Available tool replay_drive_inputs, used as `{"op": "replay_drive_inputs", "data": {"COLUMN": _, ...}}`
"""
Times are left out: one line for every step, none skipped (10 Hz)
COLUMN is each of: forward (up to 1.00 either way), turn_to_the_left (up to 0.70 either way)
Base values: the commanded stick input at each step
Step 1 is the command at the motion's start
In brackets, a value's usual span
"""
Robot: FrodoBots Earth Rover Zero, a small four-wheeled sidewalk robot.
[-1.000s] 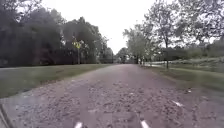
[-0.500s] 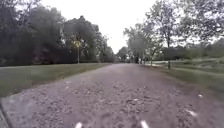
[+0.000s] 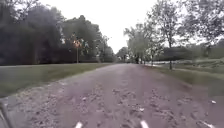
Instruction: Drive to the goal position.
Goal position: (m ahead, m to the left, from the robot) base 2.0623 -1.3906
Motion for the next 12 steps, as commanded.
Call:
{"op": "replay_drive_inputs", "data": {"forward": 0.7, "turn_to_the_left": 0.0}}
{"op": "replay_drive_inputs", "data": {"forward": 0.7, "turn_to_the_left": 0.0}}
{"op": "replay_drive_inputs", "data": {"forward": 0.7, "turn_to_the_left": 0.0}}
{"op": "replay_drive_inputs", "data": {"forward": 0.7, "turn_to_the_left": 0.0}}
{"op": "replay_drive_inputs", "data": {"forward": 0.7, "turn_to_the_left": 0.0}}
{"op": "replay_drive_inputs", "data": {"forward": 0.7, "turn_to_the_left": 0.0}}
{"op": "replay_drive_inputs", "data": {"forward": 0.7, "turn_to_the_left": 0.0}}
{"op": "replay_drive_inputs", "data": {"forward": 0.7, "turn_to_the_left": 0.0}}
{"op": "replay_drive_inputs", "data": {"forward": 0.7, "turn_to_the_left": 0.0}}
{"op": "replay_drive_inputs", "data": {"forward": 0.7, "turn_to_the_left": 0.0}}
{"op": "replay_drive_inputs", "data": {"forward": 0.7, "turn_to_the_left": 0.0}}
{"op": "replay_drive_inputs", "data": {"forward": 0.7, "turn_to_the_left": 0.0}}
